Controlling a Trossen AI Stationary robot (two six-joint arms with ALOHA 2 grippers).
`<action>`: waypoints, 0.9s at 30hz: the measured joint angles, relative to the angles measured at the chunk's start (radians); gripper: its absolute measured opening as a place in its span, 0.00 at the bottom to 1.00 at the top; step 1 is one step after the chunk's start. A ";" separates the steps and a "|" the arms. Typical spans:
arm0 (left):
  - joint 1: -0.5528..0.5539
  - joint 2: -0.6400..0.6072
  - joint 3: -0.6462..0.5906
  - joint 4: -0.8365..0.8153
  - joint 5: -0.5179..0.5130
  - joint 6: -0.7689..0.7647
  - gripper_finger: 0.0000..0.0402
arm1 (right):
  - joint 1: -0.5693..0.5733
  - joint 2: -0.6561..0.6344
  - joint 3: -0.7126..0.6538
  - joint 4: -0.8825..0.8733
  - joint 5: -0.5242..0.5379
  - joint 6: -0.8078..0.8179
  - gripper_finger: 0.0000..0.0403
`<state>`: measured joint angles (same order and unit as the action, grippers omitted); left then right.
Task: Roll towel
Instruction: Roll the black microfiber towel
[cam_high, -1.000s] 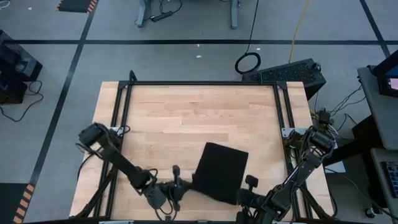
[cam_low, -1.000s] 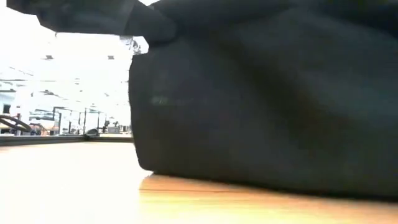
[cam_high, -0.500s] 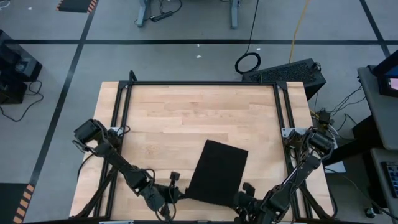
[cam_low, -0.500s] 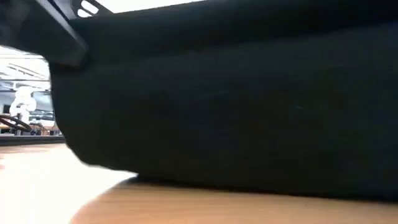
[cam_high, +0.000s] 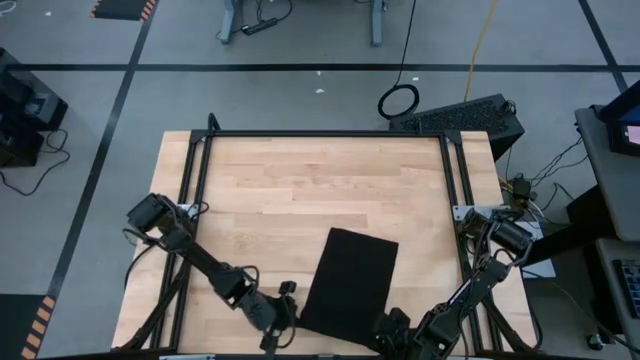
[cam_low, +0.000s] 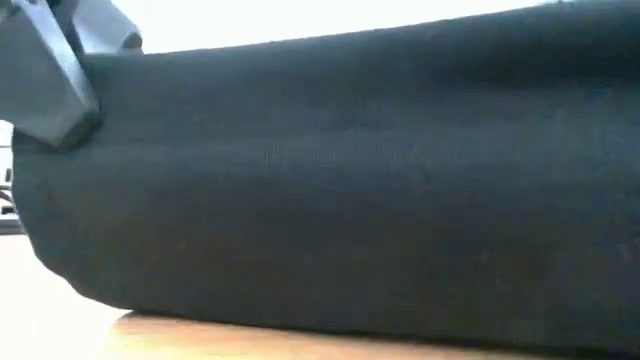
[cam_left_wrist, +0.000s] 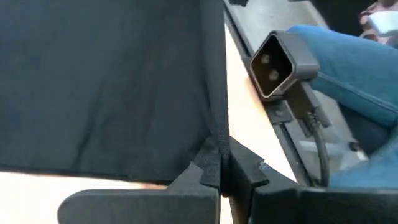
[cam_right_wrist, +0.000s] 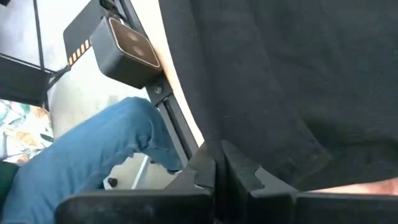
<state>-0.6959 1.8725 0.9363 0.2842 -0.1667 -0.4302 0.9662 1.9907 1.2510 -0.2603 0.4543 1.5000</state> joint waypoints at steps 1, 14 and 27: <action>0.018 0.000 0.000 -0.007 0.021 -0.008 0.02 | 0.000 0.000 0.000 -0.015 -0.001 -0.008 0.00; 0.357 -0.008 -0.001 -0.064 0.009 0.280 0.02 | -0.086 -0.019 -0.002 -0.837 0.141 -0.048 0.00; 0.543 -0.031 -0.002 -0.141 0.091 0.247 0.02 | -0.231 -0.052 -0.003 -0.907 0.141 -0.235 0.00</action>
<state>-0.1531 1.8414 0.9339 0.1432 -0.0757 -0.1832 0.7354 1.9392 1.2480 -1.1676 0.5951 1.2647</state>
